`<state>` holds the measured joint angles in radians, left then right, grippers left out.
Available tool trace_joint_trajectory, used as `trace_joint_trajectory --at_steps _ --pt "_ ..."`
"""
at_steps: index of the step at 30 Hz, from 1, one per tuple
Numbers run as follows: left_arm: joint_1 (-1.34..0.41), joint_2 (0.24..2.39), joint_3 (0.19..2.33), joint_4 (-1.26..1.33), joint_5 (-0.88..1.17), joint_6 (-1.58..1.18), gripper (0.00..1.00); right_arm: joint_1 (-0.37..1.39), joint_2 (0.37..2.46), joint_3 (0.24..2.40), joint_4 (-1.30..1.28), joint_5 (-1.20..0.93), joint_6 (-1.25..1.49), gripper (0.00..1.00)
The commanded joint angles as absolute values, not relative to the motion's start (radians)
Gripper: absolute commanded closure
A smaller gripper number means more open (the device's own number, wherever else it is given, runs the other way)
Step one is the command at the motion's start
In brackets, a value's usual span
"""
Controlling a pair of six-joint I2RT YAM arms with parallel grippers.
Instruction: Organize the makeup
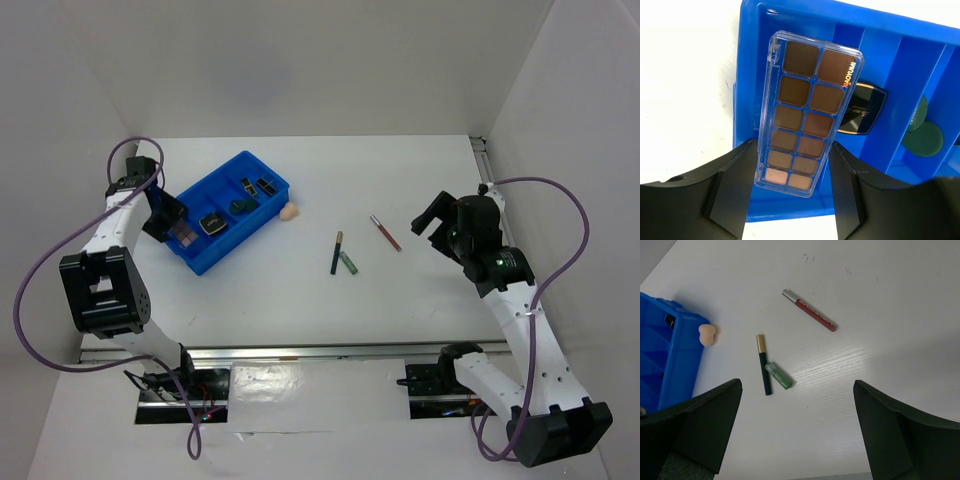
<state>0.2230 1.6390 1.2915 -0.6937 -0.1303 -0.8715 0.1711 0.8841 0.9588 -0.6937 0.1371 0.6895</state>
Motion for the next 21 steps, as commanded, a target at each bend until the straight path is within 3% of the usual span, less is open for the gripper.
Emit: trace_joint_trajectory --at_steps 1,2,5,21 --pt "0.224 1.644 1.273 -0.672 -0.127 -0.882 0.39 0.166 0.884 0.968 -0.644 0.133 0.68 0.0" --pt "0.224 1.635 1.273 -0.672 -0.127 -0.882 0.32 0.166 0.893 0.968 -0.644 0.133 0.68 0.0" --pt "0.224 1.626 1.273 -0.66 -0.137 -0.861 0.26 0.166 0.893 0.968 -0.635 0.133 0.68 0.0" --pt "0.215 1.617 1.264 -0.629 -0.137 -0.833 0.29 0.166 0.911 0.968 -0.626 0.124 0.68 0.0"
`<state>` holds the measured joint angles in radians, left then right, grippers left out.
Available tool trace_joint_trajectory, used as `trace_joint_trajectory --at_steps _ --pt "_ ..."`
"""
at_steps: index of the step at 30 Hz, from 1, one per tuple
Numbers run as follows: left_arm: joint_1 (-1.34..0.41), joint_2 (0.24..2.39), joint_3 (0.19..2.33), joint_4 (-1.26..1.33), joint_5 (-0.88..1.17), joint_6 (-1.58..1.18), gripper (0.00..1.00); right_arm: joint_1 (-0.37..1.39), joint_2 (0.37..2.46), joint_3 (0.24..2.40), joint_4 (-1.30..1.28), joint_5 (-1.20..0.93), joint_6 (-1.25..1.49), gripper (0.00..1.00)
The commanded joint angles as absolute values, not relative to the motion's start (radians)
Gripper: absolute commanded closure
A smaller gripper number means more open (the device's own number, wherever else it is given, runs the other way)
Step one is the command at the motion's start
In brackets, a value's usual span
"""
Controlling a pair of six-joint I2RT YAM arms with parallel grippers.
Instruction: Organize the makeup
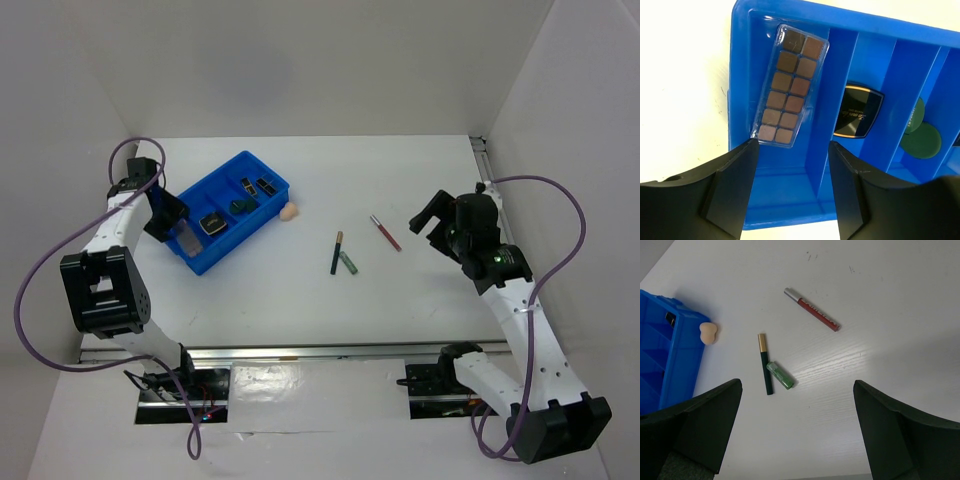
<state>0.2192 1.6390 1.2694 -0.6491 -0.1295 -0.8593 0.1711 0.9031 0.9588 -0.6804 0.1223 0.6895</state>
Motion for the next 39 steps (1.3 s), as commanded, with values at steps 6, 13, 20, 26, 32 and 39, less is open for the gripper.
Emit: trace_joint_trajectory --at_steps 6,13,20,26,32,39 --pt "0.154 1.603 1.284 -0.611 -0.17 -0.798 0.34 0.166 0.911 0.968 -0.626 0.115 0.68 0.0" --pt "-0.046 1.694 1.474 -0.612 -0.312 -0.615 0.34 0.166 0.931 0.968 -0.607 0.104 0.68 0.0" --pt "-0.055 1.968 1.728 -0.759 -0.347 -0.343 0.34 0.166 0.96 0.997 -0.607 0.095 0.67 0.0" --pt "-0.055 2.028 1.775 -0.791 -0.325 -0.246 0.33 0.166 1.02 1.029 -0.598 0.083 0.652 0.0" --pt "-0.055 2.052 1.772 -0.799 -0.284 -0.213 0.3 0.156 1.071 1.051 -0.568 0.064 0.634 0.0" --pt "-0.037 2.095 1.796 -0.839 -0.175 -0.19 0.27 0.156 1.1 1.062 -0.549 0.035 0.634 0.0"
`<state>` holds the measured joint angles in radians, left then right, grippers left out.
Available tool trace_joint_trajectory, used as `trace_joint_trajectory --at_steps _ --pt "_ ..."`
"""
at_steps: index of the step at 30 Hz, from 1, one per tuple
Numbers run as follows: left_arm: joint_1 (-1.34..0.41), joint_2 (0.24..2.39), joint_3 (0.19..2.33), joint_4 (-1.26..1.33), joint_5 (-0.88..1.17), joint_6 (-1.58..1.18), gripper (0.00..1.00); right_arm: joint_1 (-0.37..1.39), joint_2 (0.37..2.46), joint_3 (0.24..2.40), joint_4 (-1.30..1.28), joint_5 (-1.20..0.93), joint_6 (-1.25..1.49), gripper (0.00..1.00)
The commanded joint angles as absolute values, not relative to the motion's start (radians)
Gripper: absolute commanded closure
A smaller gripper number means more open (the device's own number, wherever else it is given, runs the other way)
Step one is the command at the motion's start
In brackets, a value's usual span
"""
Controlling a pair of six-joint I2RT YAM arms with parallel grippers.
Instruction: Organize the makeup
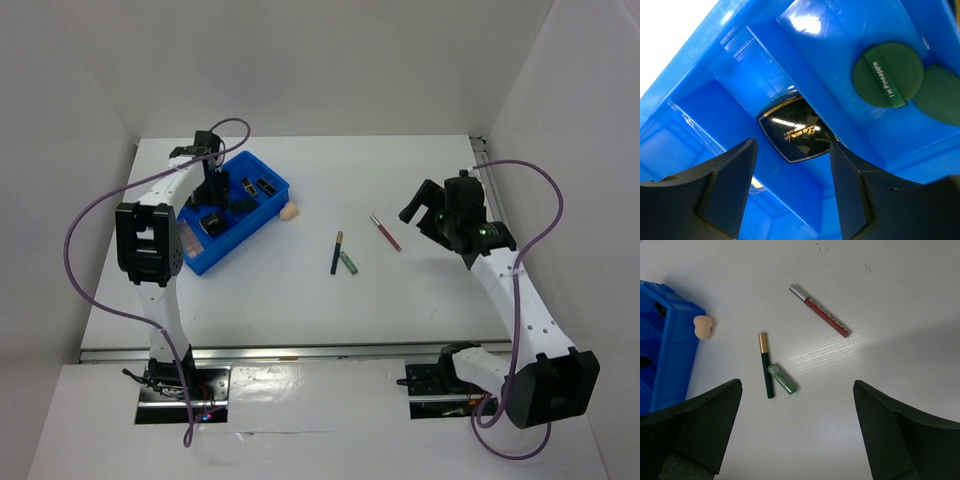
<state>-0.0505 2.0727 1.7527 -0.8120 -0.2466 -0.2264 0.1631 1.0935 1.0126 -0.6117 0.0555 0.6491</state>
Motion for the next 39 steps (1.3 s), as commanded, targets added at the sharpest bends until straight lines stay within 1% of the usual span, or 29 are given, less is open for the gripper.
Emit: trace_joint_trajectory --at_steps 1,3,5,6,7,9,12,19,22,25,28,31,36,39 --pt "-0.037 2.105 1.796 -0.839 -0.175 -0.19 0.27 0.156 1.1 1.062 -0.549 0.035 0.634 0.0" --pt "-0.028 2.114 1.805 -0.85 -0.155 -0.167 0.27 0.156 1.1 1.062 -0.549 0.035 0.634 0.0" --pt "-0.017 2.114 1.805 -0.861 -0.144 -0.167 0.23 0.156 1.1 1.062 -0.549 0.026 0.634 0.0" --pt "-0.017 2.126 1.805 -0.874 -0.124 -0.167 0.18 0.156 1.1 1.062 -0.549 0.026 0.634 0.0" --pt "-0.017 2.135 1.805 -0.874 -0.124 -0.167 0.16 0.156 1.1 1.062 -0.549 0.026 0.634 0.0" --pt "-0.017 2.146 1.805 -0.888 -0.124 -0.176 0.16 0.156 1.1 1.062 -0.54 0.017 0.634 0.0" --pt "-0.017 2.146 1.795 -0.888 -0.063 -0.176 0.16 0.156 1.1 1.052 -0.531 0.017 0.634 0.0" --pt "-0.037 2.146 1.795 -0.879 0.141 -0.199 0.19 0.156 1.109 1.043 -0.522 0.017 0.624 0.0" --pt "-0.063 2.146 1.795 -0.879 0.188 -0.218 0.2 0.156 1.12 1.043 -0.512 0.008 0.624 0.0" --pt "-0.103 2.155 1.816 -0.894 0.189 -0.218 0.2 0.156 1.129 1.043 -0.503 -0.011 0.624 0.0" --pt "-0.132 2.155 1.868 -0.943 0.146 -0.218 0.17 0.156 1.138 1.043 -0.503 -0.011 0.624 0.0" --pt "-0.156 2.155 1.905 -0.966 0.094 -0.206 0.17 0.156 1.138 1.043 -0.494 -0.02 0.624 0.0" --pt "-0.156 2.134 1.921 -0.954 0.142 -0.192 0.17 0.156 1.147 1.043 -0.494 -0.029 0.624 0.0" --pt "-0.176 2.134 1.921 -0.945 0.109 -0.202 0.17 0.156 1.147 1.043 -0.494 -0.038 0.624 0.0"
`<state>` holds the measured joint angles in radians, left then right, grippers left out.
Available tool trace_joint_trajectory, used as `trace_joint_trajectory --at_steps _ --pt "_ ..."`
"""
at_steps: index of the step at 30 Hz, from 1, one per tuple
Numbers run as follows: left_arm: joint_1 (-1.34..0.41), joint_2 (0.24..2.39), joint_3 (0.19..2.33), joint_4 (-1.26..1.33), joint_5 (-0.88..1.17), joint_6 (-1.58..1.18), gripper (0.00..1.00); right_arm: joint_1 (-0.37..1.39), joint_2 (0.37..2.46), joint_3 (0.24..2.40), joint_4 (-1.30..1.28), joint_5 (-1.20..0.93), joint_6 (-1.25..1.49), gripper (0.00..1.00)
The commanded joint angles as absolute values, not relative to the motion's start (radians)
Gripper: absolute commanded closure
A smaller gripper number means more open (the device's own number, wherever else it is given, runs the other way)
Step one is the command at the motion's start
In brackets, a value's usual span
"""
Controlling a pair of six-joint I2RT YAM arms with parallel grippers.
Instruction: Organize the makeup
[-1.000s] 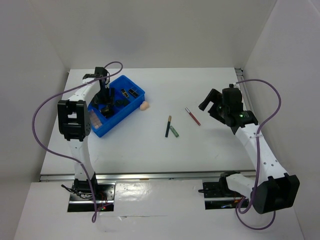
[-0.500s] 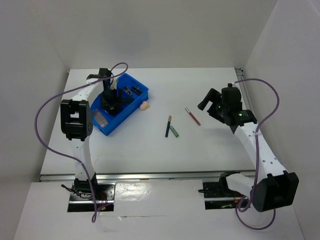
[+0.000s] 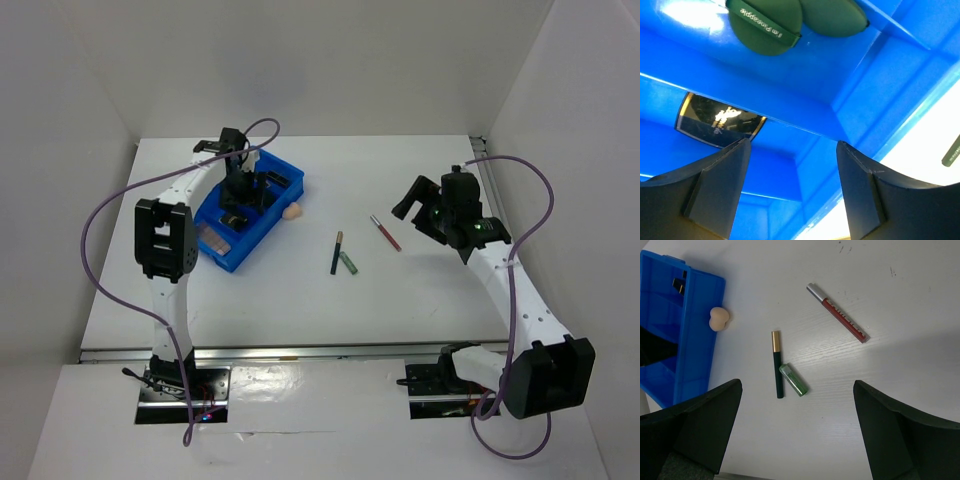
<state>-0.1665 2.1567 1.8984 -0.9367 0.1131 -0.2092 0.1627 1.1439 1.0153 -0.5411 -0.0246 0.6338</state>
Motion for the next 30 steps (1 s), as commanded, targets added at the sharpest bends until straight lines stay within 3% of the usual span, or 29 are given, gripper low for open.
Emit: trace_joint_trajectory --at_steps 1,6,14,26,30 --pt "-0.176 2.134 1.921 -0.945 0.065 -0.202 0.17 0.156 1.147 1.043 -0.494 -0.038 0.624 0.0" --pt "-0.198 2.134 1.898 -0.921 -0.11 -0.132 0.17 0.156 1.147 1.052 -0.494 -0.038 0.624 0.0" --pt "-0.198 2.166 1.843 -0.878 -0.258 -0.077 0.01 0.156 1.157 1.075 -0.494 -0.058 0.615 0.0" --pt "-0.158 2.166 1.661 -0.672 -0.167 0.008 0.03 0.156 1.195 1.124 -0.523 -0.086 0.597 0.0" --pt "-0.158 2.169 1.628 -0.643 -0.144 0.008 0.13 0.156 1.204 1.124 -0.523 -0.095 0.606 0.0"
